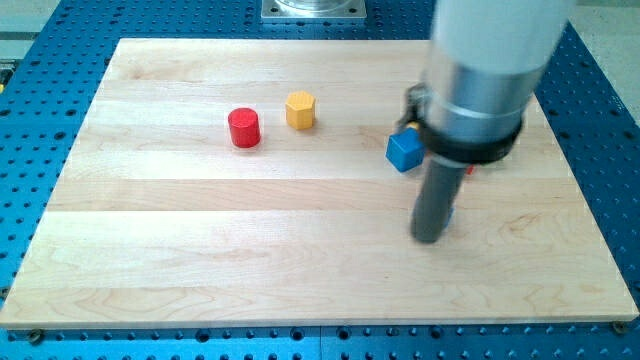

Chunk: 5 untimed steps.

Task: Push hexagon and red circle into group of blocks

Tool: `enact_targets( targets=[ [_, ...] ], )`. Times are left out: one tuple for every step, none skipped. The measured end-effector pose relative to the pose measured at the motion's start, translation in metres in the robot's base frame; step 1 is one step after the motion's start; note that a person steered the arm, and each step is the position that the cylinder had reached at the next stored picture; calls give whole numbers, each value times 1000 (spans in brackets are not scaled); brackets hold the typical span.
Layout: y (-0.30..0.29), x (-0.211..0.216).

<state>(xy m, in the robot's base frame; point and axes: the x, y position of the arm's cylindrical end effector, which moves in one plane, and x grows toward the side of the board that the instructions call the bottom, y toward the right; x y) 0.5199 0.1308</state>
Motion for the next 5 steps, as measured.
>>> enact_targets(
  targets=[
    [16,-46],
    [-29,2],
    [-160,-26],
    [-252,-98],
    [-270,-128]
  ],
)
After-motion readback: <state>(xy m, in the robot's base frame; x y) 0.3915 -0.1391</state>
